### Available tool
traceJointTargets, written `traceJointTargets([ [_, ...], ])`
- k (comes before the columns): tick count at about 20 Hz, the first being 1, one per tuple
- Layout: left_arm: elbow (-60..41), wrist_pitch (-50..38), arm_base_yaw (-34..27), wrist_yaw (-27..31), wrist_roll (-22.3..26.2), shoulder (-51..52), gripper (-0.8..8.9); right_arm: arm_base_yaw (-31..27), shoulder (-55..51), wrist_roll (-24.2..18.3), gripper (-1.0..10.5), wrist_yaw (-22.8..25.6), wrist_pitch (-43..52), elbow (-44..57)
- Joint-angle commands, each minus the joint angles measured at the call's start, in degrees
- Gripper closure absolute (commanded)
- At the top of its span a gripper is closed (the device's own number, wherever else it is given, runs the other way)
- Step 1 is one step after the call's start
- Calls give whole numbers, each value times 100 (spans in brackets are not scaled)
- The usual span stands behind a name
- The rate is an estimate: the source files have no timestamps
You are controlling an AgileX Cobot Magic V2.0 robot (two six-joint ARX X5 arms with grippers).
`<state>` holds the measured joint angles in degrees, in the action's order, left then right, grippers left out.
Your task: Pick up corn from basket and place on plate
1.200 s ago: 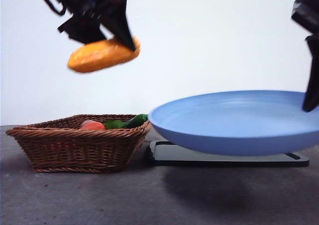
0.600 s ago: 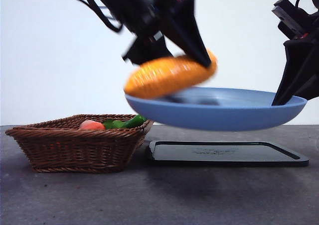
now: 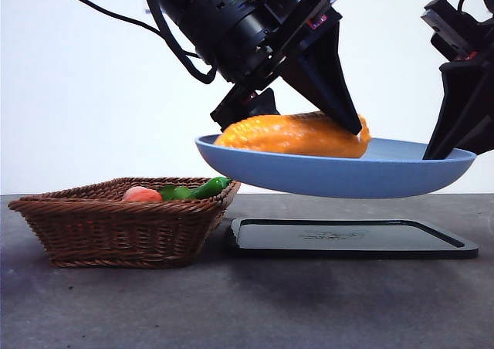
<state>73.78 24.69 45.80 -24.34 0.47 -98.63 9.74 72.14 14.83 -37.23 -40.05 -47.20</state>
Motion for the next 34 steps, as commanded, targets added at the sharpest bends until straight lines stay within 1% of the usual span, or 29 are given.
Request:
traceJointTargets([
  [1, 195, 33, 59, -9, -7, -103, 444, 13, 55, -68, 945, -17, 44, -114],
  [7, 979, 815, 24, -11, 52, -15, 445, -68, 109, -66, 945, 170, 120, -114],
  [11, 1604, 1425, -131, -11, 188, 52, 445, -350, 398, -61, 945, 238, 232, -216],
  [14, 1851, 1794, -356, -11, 208, 232, 445, -555, 817, -96, 945, 299, 278, -560],
  [16, 1864, 1912, -531, -11, 205, 428, 445, -678, 1187, -181, 945, 304, 273, -909],
  [20, 1864, 2144, -802, -11, 197, 835, 448, -855, 2190, -201, 945, 319, 275, -1803],
  [23, 1864, 2212, -885, -11, 184, 1106, 448, -892, 2975, -201, 945, 321, 251, -2393],
  [26, 1864, 2212, -883, -11, 179, 1316, 448, -890, 3578, -205, 945, 323, 289, -2765],
  [30, 1864, 2240, -883, -11, 151, 1486, 448, -890, 3947, -221, 945, 339, 452, -2879],
  [34, 1864, 2249, -883, -11, 140, 1547, 448, -890, 3960, -352, 945, 424, 415, -2879],
])
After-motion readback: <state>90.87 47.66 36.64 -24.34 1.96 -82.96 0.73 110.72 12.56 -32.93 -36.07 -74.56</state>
